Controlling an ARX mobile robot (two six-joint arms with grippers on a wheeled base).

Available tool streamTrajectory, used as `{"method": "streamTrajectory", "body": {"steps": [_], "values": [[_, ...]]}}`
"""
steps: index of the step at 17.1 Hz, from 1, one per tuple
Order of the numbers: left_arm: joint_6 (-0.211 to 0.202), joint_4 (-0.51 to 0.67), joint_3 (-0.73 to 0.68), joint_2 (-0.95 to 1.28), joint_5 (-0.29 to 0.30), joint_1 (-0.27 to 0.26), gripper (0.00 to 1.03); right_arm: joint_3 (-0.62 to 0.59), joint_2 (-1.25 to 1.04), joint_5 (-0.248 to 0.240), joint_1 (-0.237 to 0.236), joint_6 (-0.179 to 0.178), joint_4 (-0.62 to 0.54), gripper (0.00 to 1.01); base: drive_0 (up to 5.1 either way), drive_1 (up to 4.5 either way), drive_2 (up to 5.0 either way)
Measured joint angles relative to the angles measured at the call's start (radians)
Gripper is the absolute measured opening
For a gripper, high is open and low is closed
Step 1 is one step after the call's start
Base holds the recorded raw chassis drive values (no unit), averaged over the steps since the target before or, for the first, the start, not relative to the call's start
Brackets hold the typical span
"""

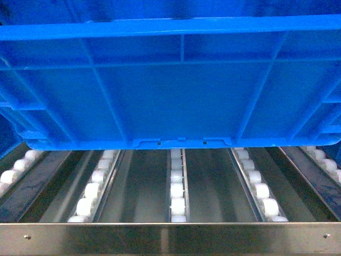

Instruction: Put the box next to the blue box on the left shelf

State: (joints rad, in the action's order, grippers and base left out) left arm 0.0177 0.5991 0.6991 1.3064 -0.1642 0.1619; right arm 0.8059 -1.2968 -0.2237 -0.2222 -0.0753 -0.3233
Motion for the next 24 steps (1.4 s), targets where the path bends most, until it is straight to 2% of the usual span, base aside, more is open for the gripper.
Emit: {"method": "streamTrajectory", "body": {"steps": [16, 17, 18, 19, 21, 22, 24], "values": [[0.0, 0.0, 0.0, 0.0, 0.0, 0.0, 0.09, 0.0, 0.0, 0.0, 0.0, 0.0, 0.0, 0.09, 0.0, 0.0, 0.0], [0.005, -0.054, 0.013, -0.001, -0.052, 0.014, 0.09, -0.004, -0.005, -0.022, -0.009, 0.007, -0.036, 0.09, 0.0, 0.0, 0.0], [0.004, -0.091, 0.024, -0.002, -0.119, 0.027, 0.09, -0.009, -0.011, -0.101, -0.029, 0.035, -0.065, 0.09, 0.0, 0.0, 0.0], [0.002, -0.094, 0.024, -0.002, -0.135, 0.029, 0.09, -0.015, -0.011, -0.128, -0.034, 0.041, -0.066, 0.09, 0.0, 0.0, 0.0], [-0.01, -0.105, 0.029, 0.003, -0.139, 0.024, 0.09, 0.001, -0.019, -0.114, -0.03, 0.003, 0.01, 0.09, 0.0, 0.0, 0.0], [-0.015, -0.122, 0.047, 0.029, -0.138, 0.021, 0.09, 0.034, -0.041, -0.077, -0.008, -0.033, 0.078, 0.09, 0.0, 0.0, 0.0], [-0.013, -0.127, 0.092, 0.121, -0.117, 0.019, 0.09, 0.095, -0.117, -0.024, 0.029, -0.08, 0.168, 0.09, 0.0, 0.0, 0.0]]}}
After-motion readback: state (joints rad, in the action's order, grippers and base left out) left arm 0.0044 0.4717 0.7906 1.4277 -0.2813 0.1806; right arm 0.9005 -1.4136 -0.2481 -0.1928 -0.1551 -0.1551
